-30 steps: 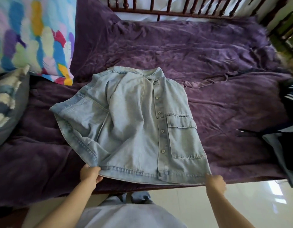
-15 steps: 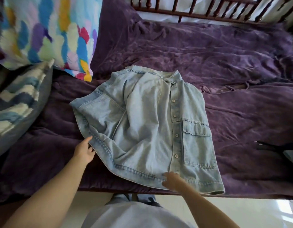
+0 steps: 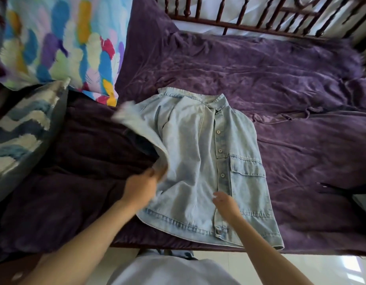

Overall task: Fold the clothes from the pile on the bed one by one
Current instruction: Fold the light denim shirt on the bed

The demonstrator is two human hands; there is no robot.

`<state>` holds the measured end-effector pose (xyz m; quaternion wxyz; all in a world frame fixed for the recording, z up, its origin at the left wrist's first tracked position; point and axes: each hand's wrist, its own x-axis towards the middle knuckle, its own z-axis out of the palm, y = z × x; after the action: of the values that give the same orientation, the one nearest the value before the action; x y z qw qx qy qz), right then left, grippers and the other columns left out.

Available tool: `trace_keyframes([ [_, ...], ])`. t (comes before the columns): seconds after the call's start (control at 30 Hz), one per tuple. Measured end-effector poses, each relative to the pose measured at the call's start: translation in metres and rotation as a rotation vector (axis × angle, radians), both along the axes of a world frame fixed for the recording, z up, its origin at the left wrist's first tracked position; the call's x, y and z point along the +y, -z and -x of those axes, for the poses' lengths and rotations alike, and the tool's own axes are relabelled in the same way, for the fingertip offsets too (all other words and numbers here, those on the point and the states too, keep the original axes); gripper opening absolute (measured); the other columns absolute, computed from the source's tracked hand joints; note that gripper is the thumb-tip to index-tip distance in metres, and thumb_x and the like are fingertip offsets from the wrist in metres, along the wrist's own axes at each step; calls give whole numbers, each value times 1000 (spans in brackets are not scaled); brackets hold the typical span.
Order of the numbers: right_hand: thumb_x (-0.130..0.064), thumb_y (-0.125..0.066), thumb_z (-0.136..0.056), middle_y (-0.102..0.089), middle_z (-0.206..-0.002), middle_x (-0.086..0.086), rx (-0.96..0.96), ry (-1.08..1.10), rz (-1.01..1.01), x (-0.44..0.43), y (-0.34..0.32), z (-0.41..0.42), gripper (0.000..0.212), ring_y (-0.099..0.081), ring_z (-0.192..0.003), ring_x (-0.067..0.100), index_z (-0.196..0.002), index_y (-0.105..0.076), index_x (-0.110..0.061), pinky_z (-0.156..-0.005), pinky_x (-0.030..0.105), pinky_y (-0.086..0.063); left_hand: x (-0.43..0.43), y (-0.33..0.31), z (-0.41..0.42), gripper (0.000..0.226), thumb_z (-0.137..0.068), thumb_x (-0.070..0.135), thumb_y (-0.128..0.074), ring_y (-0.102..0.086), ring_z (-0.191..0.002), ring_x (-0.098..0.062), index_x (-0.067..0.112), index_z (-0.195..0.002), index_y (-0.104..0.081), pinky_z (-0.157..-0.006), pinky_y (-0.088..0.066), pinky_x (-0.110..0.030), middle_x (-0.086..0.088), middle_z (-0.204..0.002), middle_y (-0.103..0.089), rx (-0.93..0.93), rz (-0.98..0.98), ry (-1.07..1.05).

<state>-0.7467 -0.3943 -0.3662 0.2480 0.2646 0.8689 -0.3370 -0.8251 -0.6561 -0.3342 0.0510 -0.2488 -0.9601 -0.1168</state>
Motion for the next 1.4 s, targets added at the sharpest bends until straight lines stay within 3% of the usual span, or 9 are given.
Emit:
trace_keyframes([
  [0.1,-11,-43,-97,-59,-87,19,97,387,162,15,2,-5,23,-53,-68,24,-84,-61,-6,-60,29,-36,8,19,-40,74,-89,5,-44,-65,-84,-34,47,-144,-17,-62,-46,-33,-11,-115,-58,-440,383,283],
  [0.23,-42,-28,-101,-58,-82,17,12,1001,724,29,-3,-22,44,-56,-74,30,-87,-52,-8,-64,32,-43,4,35,-52,72,-89,0,-30,-59,-97,-39,42,-146,-14,-78,-47,-42,-13,-136,-43,-585,447,244],
  [0.43,-21,-51,-95,-49,-101,12,-183,565,300,8,25,-28,37,-46,-74,21,-127,-47,-3,-70,32,-39,-8,40,-60,74,-85,5,-42,-57,-104,-31,32,-149,-13,-78,-43,-35,-9,-130,-47,-488,436,172],
  [0.53,-19,-52,-93,-53,-96,9,-211,464,264,0,33,-20,55,-49,-78,18,-143,-31,-8,-65,26,-39,-21,21,-61,59,-61,5,-73,-64,-57,-23,18,-118,-65,-41,-45,-24,-9,-83,-64,-213,339,162],
  [0.73,-17,-49,-96,-51,-121,18,-196,514,378,-9,51,-7,62,-56,-77,25,-148,-18,-6,-62,30,-46,-47,2,-68,59,-63,6,-28,-43,-28,-24,9,-100,-74,-22,-25,-23,-9,-55,-49,-90,103,91],
  [0.97,-24,-64,-88,-51,-123,19,-196,520,326,-49,72,-7,58,-56,-93,26,-134,-37,-3,-73,34,-49,-65,15,-74,79,-89,28,-59,-67,-82,-25,21,-151,-11,-60,-51,-34,-7,-105,-68,-512,134,-292],
  [1.1,-4,-63,-85,-58,-74,9,-104,586,336,-51,52,-7,16,-53,-62,21,-100,-57,0,-48,25,-43,-63,13,-67,54,-92,19,-51,-62,-98,-37,16,-144,-35,-78,-47,-40,-19,-109,-67,-599,96,-498],
  [1.27,0,-57,-79,-60,-73,5,299,734,111,-17,9,-29,15,-54,-65,22,-81,-57,-15,-57,31,-42,-63,-2,-64,39,-71,8,-49,-58,-38,-29,0,-102,-71,-37,-45,-28,-14,-53,-63,-121,38,-280],
  [1.4,-2,-55,-82,-57,-74,8,108,783,14,-20,20,-101,12,-53,-70,27,-83,-55,-14,-63,31,-36,-56,13,-89,37,-62,8,-61,-53,-31,-21,0,-96,-74,-26,-36,-21,-7,-53,-62,-121,122,-103],
])
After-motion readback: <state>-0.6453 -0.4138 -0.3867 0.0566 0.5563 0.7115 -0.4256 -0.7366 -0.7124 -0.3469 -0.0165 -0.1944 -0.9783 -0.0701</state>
